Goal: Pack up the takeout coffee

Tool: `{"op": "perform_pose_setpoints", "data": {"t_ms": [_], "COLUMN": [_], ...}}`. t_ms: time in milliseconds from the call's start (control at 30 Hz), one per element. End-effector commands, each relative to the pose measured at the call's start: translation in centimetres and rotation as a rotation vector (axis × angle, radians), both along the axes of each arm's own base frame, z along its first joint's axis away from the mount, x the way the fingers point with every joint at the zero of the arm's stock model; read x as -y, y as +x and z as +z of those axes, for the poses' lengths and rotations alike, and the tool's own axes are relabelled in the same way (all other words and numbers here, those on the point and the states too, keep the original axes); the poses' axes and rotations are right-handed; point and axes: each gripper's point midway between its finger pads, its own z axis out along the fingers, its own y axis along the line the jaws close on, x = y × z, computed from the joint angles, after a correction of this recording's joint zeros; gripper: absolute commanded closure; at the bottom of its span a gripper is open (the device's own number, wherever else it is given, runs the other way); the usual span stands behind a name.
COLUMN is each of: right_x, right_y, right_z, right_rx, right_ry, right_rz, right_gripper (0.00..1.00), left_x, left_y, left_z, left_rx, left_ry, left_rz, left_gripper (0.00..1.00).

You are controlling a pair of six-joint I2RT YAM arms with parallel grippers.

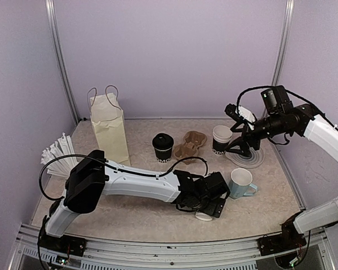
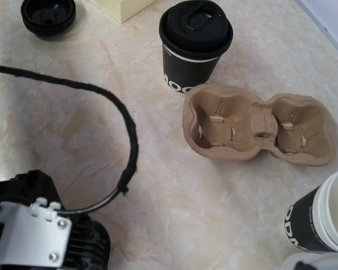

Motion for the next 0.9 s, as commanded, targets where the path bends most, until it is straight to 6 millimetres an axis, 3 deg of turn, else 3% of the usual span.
{"op": "perform_pose_setpoints", "data": {"t_ms": [0, 200, 467, 600, 733, 867], "right_x": [0.0, -0.5, -0.9, -1.4, -1.9, -1.9], "right_y": [0.5, 0.8, 0.7, -0.2, -1.8, -2.3], "right_z": [-0.2, -0.5, -0.9, -1.2, -1.6, -2.4], "right_rx": [-0.006, -0.031, -0.056, -0.092, -0.13, -0.147], "right_ry": [0.012, 0.025, 0.031, 0.058, 0.083, 0.082], "right_rz": [0.0, 0.014, 0.03, 0.077, 0.15, 0.17], "right_gripper": [0.05, 0.05, 0.06, 0.07, 0.09, 0.1], "left_x": [-0.8, -2.7, -3.8, -3.0, -2.1, -2.9], "left_y": [-1.9, -2.6, -2.7, -2.3, -2.6, -1.7], "left_z": [0.3, -0.7, 0.3, 2.7, 6.5, 8.1], "left_rx": [-0.063, -0.102, -0.081, 0.006, 0.136, 0.193], "left_ry": [0.027, 0.089, 0.069, 0.014, -0.075, -0.101], "left_rz": [-0.081, -0.083, -0.133, -0.197, -0.311, -0.319], "left_gripper": [0.01, 0.02, 0.18, 0.23, 0.24, 0.26]}}
